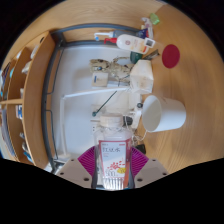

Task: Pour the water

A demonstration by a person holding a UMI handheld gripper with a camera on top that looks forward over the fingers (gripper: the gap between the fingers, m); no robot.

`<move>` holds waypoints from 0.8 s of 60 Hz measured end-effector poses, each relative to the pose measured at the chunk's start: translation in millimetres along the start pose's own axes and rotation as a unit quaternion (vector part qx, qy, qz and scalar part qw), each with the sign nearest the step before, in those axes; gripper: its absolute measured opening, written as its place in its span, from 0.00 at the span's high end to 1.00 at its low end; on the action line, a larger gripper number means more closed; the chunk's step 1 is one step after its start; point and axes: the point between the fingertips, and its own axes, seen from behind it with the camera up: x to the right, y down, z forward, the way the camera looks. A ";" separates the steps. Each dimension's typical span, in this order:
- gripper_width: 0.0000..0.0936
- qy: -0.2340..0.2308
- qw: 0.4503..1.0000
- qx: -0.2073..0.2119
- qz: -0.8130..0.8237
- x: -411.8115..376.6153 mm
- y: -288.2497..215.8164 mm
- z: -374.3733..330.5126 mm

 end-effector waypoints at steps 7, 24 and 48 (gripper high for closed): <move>0.54 0.004 0.995 -0.003 0.095 2.2 -10.7 5.4; 0.54 0.036 0.960 -0.010 0.277 14.6 -12.9 8.2; 0.54 0.051 0.976 -0.055 0.204 3.2 -7.8 2.2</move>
